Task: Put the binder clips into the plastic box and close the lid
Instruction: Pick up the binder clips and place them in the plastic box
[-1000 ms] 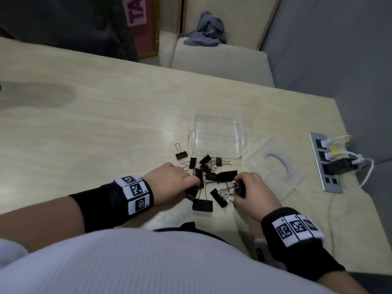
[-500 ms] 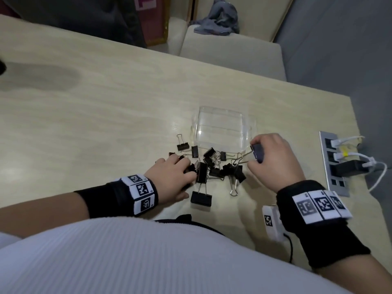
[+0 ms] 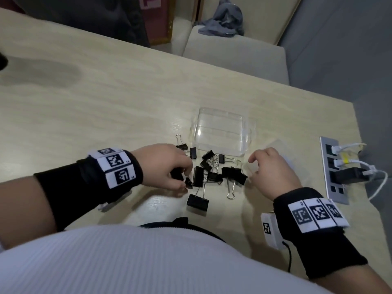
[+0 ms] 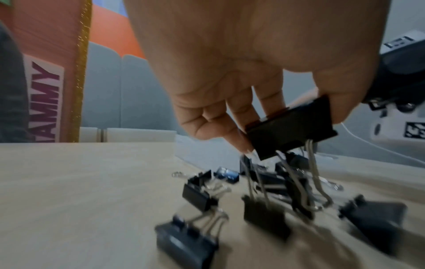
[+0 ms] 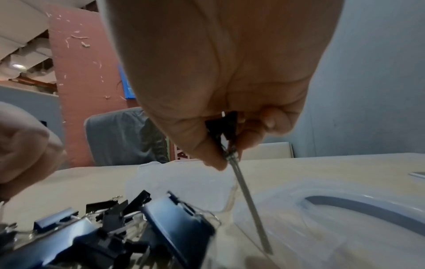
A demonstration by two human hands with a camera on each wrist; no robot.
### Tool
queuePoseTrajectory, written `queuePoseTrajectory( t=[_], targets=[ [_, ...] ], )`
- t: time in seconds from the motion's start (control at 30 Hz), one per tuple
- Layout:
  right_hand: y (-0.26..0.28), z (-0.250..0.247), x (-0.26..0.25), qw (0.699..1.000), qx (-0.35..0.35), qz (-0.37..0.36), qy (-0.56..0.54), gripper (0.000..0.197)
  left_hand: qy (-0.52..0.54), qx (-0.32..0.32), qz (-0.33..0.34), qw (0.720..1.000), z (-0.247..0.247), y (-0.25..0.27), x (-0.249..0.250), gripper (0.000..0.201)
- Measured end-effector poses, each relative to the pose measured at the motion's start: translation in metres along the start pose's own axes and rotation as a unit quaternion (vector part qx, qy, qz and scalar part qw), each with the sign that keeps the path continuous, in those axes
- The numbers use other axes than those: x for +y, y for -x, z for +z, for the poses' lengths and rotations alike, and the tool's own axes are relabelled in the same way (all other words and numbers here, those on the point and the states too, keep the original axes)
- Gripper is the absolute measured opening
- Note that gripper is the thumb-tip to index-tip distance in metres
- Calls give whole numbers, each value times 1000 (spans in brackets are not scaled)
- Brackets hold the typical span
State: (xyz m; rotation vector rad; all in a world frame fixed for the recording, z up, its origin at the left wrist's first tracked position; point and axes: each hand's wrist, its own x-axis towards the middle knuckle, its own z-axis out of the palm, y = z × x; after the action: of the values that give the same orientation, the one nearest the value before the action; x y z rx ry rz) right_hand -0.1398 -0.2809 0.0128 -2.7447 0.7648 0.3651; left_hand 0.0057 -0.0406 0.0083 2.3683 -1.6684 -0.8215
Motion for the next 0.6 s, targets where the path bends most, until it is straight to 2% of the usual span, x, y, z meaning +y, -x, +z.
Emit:
queuePoseTrajectory(
  t=[0.1, 0.23, 0.4, 0.5, 0.6],
  targets=[
    [-2, -4, -2, 997, 31, 6, -67, 31, 52, 35, 0, 998, -17, -4, 0, 45],
    [-9, -10, -4, 983, 96, 17, -157, 23, 114, 112, -25, 987, -31, -15, -2, 33],
    [-22, -13, -12, 946, 168, 34, -274, 17, 145, 227, -34, 962, -29, -43, -7, 17],
    [-36, -9, -16, 921, 191, 52, -335, 12, 163, 255, -47, 952, -23, -58, -9, 18],
    [-48, -3, -18, 909, 186, 70, -365, 11, 168, 250, -72, 951, -14, -71, -12, 20]
  ],
)
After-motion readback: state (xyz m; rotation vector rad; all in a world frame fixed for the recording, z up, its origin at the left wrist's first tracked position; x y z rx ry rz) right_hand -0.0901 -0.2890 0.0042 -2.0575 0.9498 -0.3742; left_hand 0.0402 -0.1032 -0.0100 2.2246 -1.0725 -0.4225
